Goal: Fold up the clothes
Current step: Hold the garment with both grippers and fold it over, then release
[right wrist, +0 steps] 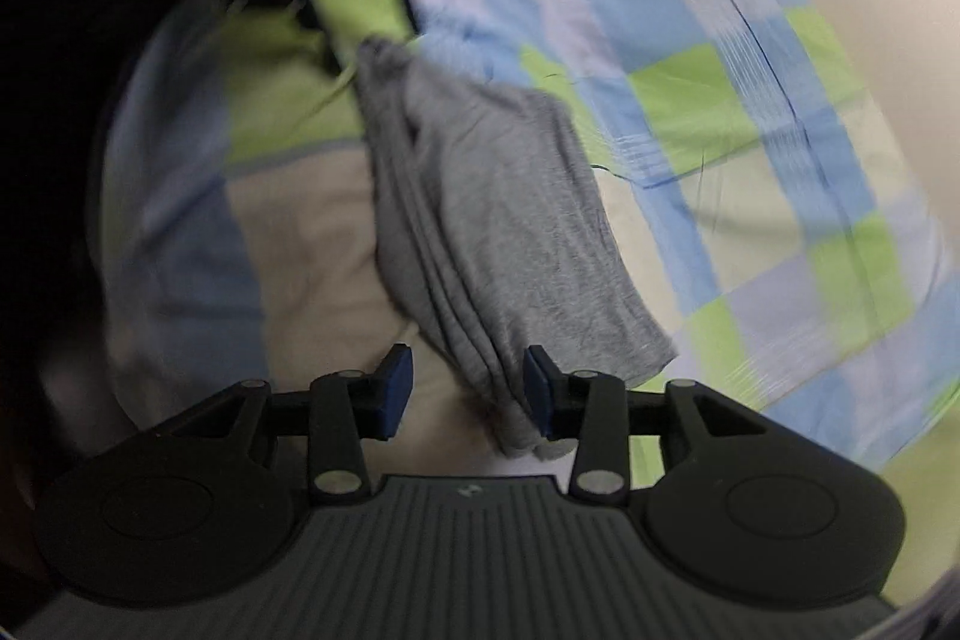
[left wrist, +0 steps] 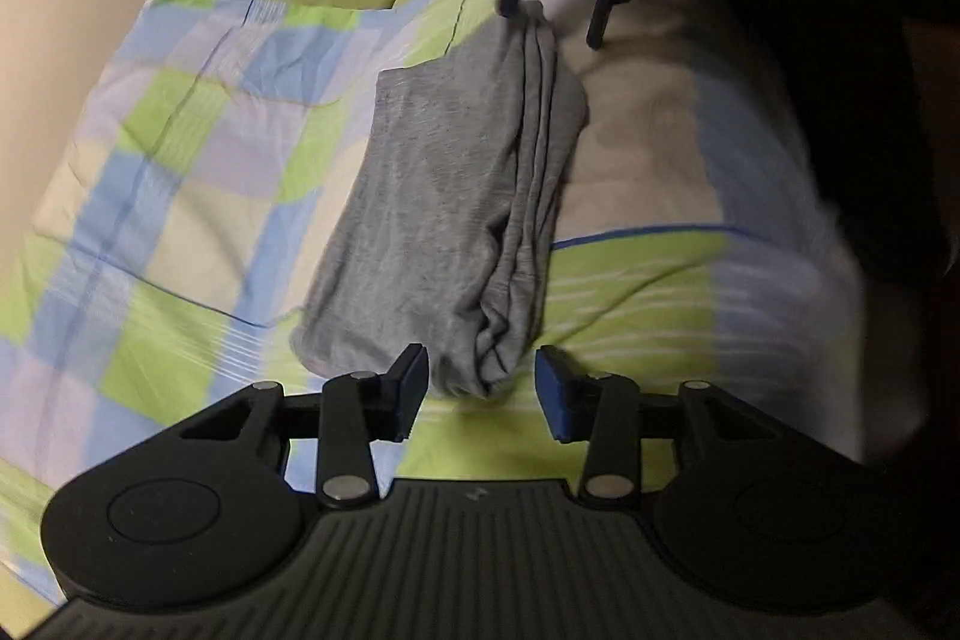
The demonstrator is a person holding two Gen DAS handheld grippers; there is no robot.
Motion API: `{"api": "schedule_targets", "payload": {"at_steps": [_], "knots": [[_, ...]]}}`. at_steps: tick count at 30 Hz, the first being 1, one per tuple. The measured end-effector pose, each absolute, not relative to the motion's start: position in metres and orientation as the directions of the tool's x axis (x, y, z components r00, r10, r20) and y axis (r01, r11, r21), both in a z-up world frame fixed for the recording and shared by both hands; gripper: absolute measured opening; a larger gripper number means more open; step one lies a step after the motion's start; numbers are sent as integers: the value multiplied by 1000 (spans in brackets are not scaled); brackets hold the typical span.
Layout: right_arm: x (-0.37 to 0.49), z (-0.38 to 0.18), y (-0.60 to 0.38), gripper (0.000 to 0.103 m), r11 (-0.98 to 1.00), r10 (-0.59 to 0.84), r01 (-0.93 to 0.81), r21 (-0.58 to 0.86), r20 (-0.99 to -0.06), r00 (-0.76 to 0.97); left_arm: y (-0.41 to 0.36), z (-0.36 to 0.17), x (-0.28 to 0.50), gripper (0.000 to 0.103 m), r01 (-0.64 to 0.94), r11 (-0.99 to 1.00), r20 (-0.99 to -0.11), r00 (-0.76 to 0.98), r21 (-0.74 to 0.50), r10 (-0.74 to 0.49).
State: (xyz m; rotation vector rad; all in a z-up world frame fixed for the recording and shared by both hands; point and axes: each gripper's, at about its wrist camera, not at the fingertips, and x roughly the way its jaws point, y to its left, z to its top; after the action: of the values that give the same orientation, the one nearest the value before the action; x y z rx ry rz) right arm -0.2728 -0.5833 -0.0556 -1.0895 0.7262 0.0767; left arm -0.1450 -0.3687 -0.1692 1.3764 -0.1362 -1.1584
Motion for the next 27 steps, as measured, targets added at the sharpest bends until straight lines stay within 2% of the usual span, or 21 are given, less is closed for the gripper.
{"api": "schedule_targets", "payload": {"at_steps": [2,4,5,6,7,8,9,10,16,27], "knots": [[-268,-67,-577,48,405,-309,-406,-819,-541,782,-382,-177,-147,47,528,-201,-498,512,825,-700],[-263,-73,-572,49,366,-308,-407,-837,-522,795,-392,-180,-148,39,556,-175,-498,507,813,-703],[-261,-74,-570,48,360,-303,-406,-840,-516,801,-397,-182,-147,15,577,-167,-509,503,800,-698],[-258,-76,-566,45,347,-292,-401,-848,-504,813,-399,-184,-147,10,585,-166,-516,503,794,-693],[-256,-78,-564,42,341,-283,-399,-851,-497,820,-400,-189,-145,10,588,-160,-519,513,793,-684],[-253,-79,-566,30,351,-278,-403,-845,-505,817,-400,-191,-144,9,593,-152,-518,516,791,-682],[-250,-80,-568,13,361,-273,-408,-838,-513,814,-400,-192,-143,8,598,-144,-518,519,788,-680],[-247,-81,-570,7,371,-268,-412,-832,-521,810,-397,-192,-140,7,609,-133,-520,520,782,-678],[-255,-82,-613,5,406,-314,-371,-835,-509,801,-391,-191,-132,6,636,-108,-527,519,764,-673],[-268,-86,-614,8,421,-338,-335,-843,-489,805,-385,-185,-132,5,692,-51,-543,516,720,-663]]}}
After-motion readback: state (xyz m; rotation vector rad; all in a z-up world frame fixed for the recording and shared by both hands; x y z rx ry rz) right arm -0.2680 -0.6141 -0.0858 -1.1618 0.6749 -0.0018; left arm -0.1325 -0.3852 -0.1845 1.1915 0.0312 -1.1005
